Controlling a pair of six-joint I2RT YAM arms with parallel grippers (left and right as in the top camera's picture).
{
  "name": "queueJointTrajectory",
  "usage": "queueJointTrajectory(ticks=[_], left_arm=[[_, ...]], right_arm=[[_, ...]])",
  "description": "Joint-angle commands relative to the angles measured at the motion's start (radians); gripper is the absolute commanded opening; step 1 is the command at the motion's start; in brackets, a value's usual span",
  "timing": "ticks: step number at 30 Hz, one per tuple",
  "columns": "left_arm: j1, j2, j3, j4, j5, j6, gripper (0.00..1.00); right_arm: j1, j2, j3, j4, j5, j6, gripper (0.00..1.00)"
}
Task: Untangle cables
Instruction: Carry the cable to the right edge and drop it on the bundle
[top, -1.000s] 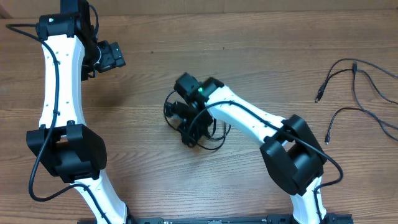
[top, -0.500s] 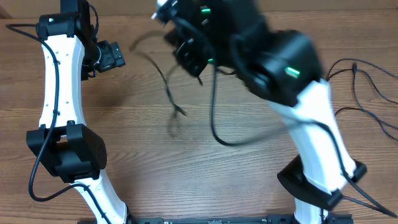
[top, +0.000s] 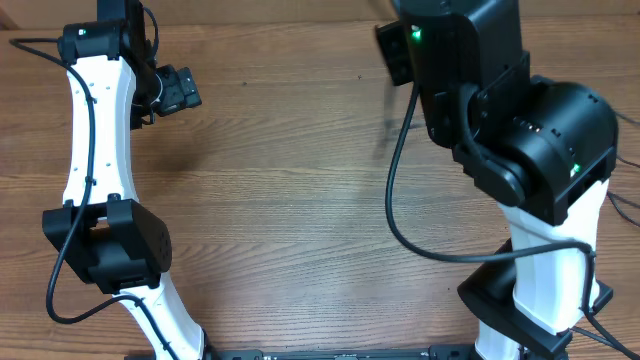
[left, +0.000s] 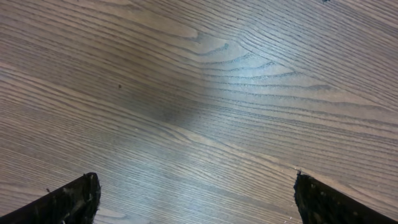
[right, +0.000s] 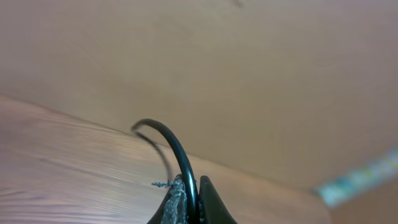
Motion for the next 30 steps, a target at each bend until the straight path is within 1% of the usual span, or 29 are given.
queueJointTrajectory(ticks=[1,3,7,8,9,11,12,15,21,22,23,26,30], left_arm=[[0.002,-0.029,0.012,0.0,0.007,-0.01,0.99],[0.002,-0.029,0.012,0.0,0.007,-0.01,0.99],[0.002,-0.029,0.012,0.0,0.007,-0.01,1.0],[0.002,-0.029,0.012,0.0,0.007,-0.01,0.99],[0.002,-0.029,0.012,0.0,0.007,-0.01,1.0],[0.002,-0.029,0.012,0.0,0.007,-0.01,1.0],[0.002,-0.029,0.012,0.0,0.007,-0.01,1.0],[0.002,-0.029,0.012,0.0,0.007,-0.01,1.0],[0.002,-0.029,0.012,0.0,0.007,-0.01,1.0],[0.002,-0.029,0.012,0.0,0.007,-0.01,0.99],[0.002,-0.029,0.012,0.0,0.007,-0.01,1.0],[0.002,-0.029,0.012,0.0,0.007,-0.01,0.99],[0.002,-0.029,0.012,0.0,0.007,-0.01,1.0]], right_arm=[[-0.087,-0.001,0.01,-0.046,0.116,0.116,0.04],[-0.173,-0.001,0.01,-0.089,0.05,0.139,0.04],[-0.379,-0.001,0.008,-0.129,-0.162,0.139,0.04],[-0.445,-0.001,0.008,-0.133,-0.226,0.139,0.04],[-0.54,-0.001,0.008,-0.134,-0.309,0.139,0.04],[-0.637,-0.001,0.007,-0.134,-0.378,0.139,0.04],[-0.715,-0.001,0.006,-0.136,-0.42,0.139,0.04],[-0.878,-0.001,-0.002,-0.137,-0.462,0.139,0.04],[-1.12,0.022,-0.055,-0.121,-0.483,0.135,0.04],[-1.143,0.03,-0.062,-0.119,-0.489,0.134,0.04],[-1.182,0.044,-0.078,-0.113,-0.508,0.13,0.04],[-1.278,0.098,-0.129,-0.098,-0.639,0.042,0.04],[-1.361,0.158,-0.196,-0.046,-0.697,0.021,0.04]])
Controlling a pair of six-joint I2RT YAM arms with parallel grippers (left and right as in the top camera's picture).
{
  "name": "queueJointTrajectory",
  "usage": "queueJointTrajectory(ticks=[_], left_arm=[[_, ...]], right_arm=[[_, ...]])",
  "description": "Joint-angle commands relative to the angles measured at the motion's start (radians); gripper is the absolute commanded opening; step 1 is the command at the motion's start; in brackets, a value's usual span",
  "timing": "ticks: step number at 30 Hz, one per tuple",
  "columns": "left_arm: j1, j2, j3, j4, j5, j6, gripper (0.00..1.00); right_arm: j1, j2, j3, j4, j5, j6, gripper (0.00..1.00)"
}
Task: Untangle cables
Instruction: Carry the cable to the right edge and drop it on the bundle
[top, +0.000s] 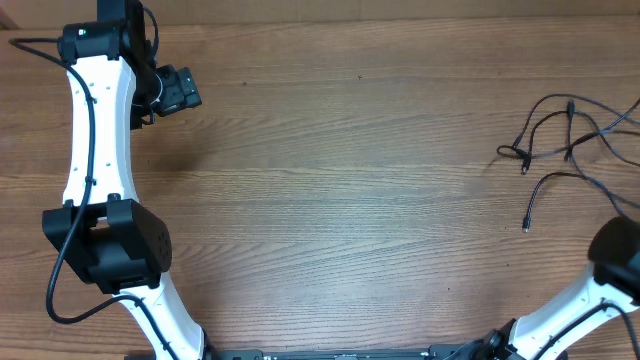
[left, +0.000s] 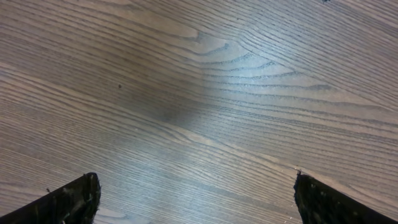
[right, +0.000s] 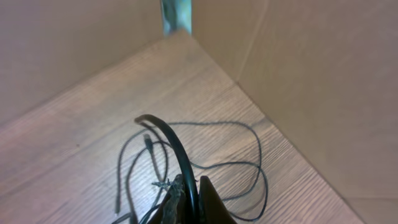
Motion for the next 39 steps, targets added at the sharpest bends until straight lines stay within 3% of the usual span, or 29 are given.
queueJointTrajectory(ticks=[1,12,13,15,19,26,30,31,39], left_arm=[[0.002,-0.029,0.012,0.0,0.007,-0.01,1.0],[0.002,-0.029,0.012,0.0,0.007,-0.01,0.99],[0.002,-0.029,0.012,0.0,0.007,-0.01,1.0],[0.002,-0.029,0.012,0.0,0.007,-0.01,1.0],[0.002,-0.029,0.012,0.0,0.007,-0.01,1.0],[0.002,-0.029,0.012,0.0,0.007,-0.01,1.0],[0.002,-0.029,0.012,0.0,0.007,-0.01,1.0],[0.002,-0.029,0.012,0.0,0.007,-0.01,0.99],[0.002,-0.029,0.012,0.0,0.007,-0.01,1.0]], right_arm=[[-0.076,0.065,-0.074,0.055,-0.086,-0.056,0.04],[-0.344,0.09,-0.424,0.415,-0.114,-0.061,0.06],[-0.361,0.09,-0.431,0.427,-0.146,-0.06,0.18],[-0.394,0.09,-0.437,0.434,-0.264,-0.06,0.69],[-0.433,0.09,-0.438,0.427,-0.495,-0.061,0.88],[-0.396,0.09,-0.438,0.364,-0.612,-0.062,0.95],[-0.314,0.09,-0.438,0.278,-0.689,-0.132,0.96],[-0.274,0.09,-0.438,0.252,-0.688,-0.142,1.0],[0.033,0.09,-0.438,0.178,-0.677,-0.2,1.0]])
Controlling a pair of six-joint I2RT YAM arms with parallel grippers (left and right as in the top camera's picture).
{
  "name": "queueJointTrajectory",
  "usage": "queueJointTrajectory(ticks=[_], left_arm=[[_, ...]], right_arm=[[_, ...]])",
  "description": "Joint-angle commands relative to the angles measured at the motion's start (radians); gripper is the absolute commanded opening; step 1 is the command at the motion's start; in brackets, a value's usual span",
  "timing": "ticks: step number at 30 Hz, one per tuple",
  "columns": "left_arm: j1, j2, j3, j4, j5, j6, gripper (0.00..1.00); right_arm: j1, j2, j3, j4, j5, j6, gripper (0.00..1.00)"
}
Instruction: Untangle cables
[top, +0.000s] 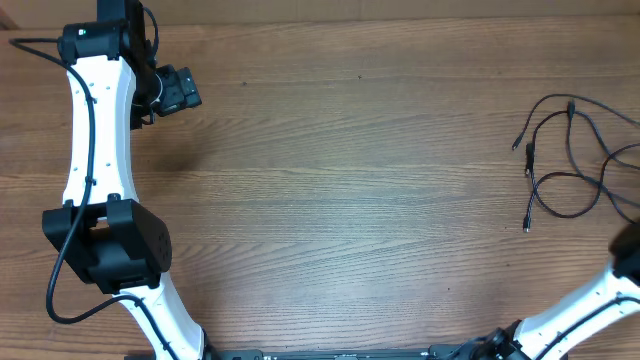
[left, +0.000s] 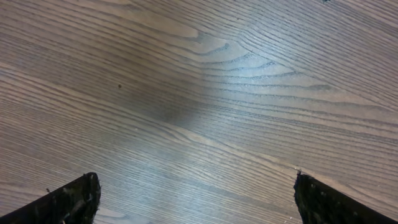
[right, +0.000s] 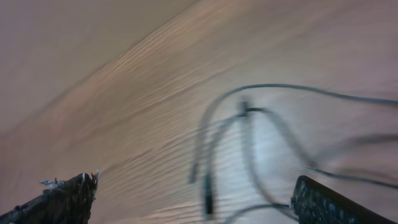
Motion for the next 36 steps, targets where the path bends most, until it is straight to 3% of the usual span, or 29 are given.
queueJointTrajectory(ticks=[1,11,18,36], left_arm=[[0.002,-0.029,0.012,0.0,0.007,-0.01,1.0],[0.002,-0.029,0.012,0.0,0.007,-0.01,1.0],[0.002,-0.029,0.012,0.0,0.008,-0.01,0.99],[0.002,-0.029,0.012,0.0,0.007,-0.01,1.0]], right_arm=[[0.151,-0.012,-0.005,-0.024,-0.02,-0.034,1.0],[0.572,-0.012,-0.005,-0.026,-0.019,-0.034,1.0],[0.731,-0.012,-0.005,-0.026,-0.02,-0.034,1.0],[0.775,-0.012,-0.005,-0.026,-0.019,-0.034,1.0]])
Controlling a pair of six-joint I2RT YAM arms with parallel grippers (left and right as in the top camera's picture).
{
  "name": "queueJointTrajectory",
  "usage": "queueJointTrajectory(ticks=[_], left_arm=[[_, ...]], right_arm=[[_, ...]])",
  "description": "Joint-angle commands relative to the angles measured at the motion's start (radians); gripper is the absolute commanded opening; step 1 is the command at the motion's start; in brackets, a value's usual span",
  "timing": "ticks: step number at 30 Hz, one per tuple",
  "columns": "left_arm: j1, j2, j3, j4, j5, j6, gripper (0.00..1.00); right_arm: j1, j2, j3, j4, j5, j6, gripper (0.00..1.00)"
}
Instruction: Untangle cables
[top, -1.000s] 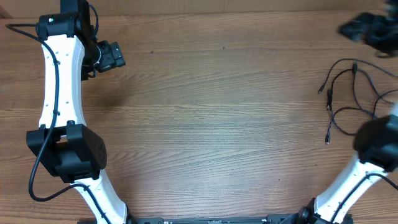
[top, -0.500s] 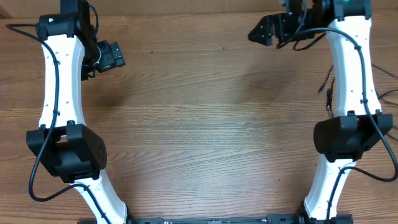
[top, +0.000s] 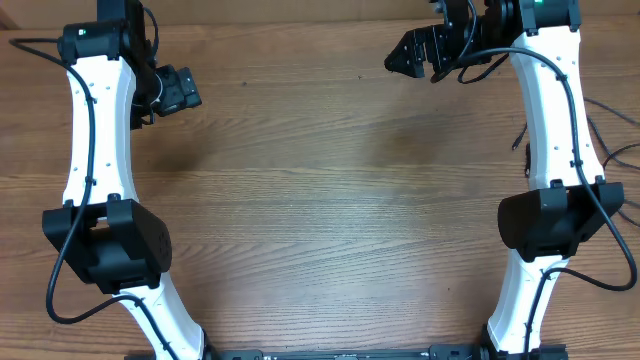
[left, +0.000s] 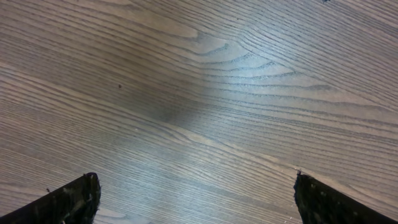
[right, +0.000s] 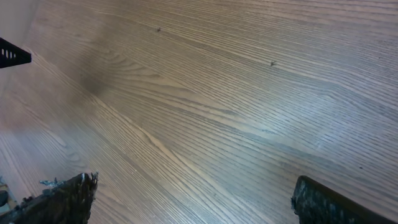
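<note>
Thin black cables (top: 612, 113) lie on the wooden table (top: 320, 200) at its far right. The right arm's white link hides most of them, and only short stretches show. My right gripper (top: 405, 52) hangs near the table's far edge, left of the cables. In its wrist view the right gripper (right: 193, 199) is open over bare wood. My left gripper (top: 185, 90) is at the far left, well away from the cables. The left gripper (left: 193, 199) is open too, with only wood grain between its fingertips (left: 74, 199).
Both arm bases stand at the table's near edge, the left base (top: 110, 250) and the right base (top: 545, 225). The arms' own black supply cables loop beside them. Wood shows between the two arms.
My right gripper, then open over the cables at the far right, now hangs open near the table's far edge over bare wood. The right arm now covers much of the cables. The left arm is unchanged.
My right gripper was first shut on a black cable, raised close to the overhead camera. It then held the cable over the table's right corner, where the other cables lay. After that it was open and the cables lay spread at the right. Now it is away from them.
</note>
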Motion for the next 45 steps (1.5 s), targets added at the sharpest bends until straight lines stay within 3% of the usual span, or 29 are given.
queueJointTrajectory(ticks=[1,15,23,28,37,41,45], left_arm=[[0.002,-0.029,0.012,0.0,0.007,-0.01,1.0],[0.001,-0.035,0.012,-0.013,0.019,-0.014,1.0],[-0.026,-0.167,-0.002,0.139,0.038,-0.047,1.0],[-0.11,-0.335,-0.141,0.38,0.037,0.0,1.0],[-0.286,-0.712,-0.697,0.981,0.037,0.031,1.0],[-0.346,-0.871,-0.983,1.265,0.037,0.134,1.0],[-0.358,-0.989,-1.172,1.45,0.037,0.232,0.99]], right_arm=[[-0.002,-0.012,-0.005,0.005,-0.013,-0.012,1.0],[-0.002,-0.012,-0.005,0.005,-0.013,-0.012,1.0],[-0.002,-0.012,-0.005,0.005,-0.013,-0.012,1.0],[-0.002,-0.012,-0.005,0.005,-0.013,-0.012,1.0],[-0.002,-0.012,-0.005,0.005,-0.013,-0.012,1.0],[-0.002,-0.012,-0.005,0.005,-0.013,-0.012,1.0],[-0.002,-0.012,-0.005,0.005,-0.013,-0.012,1.0]])
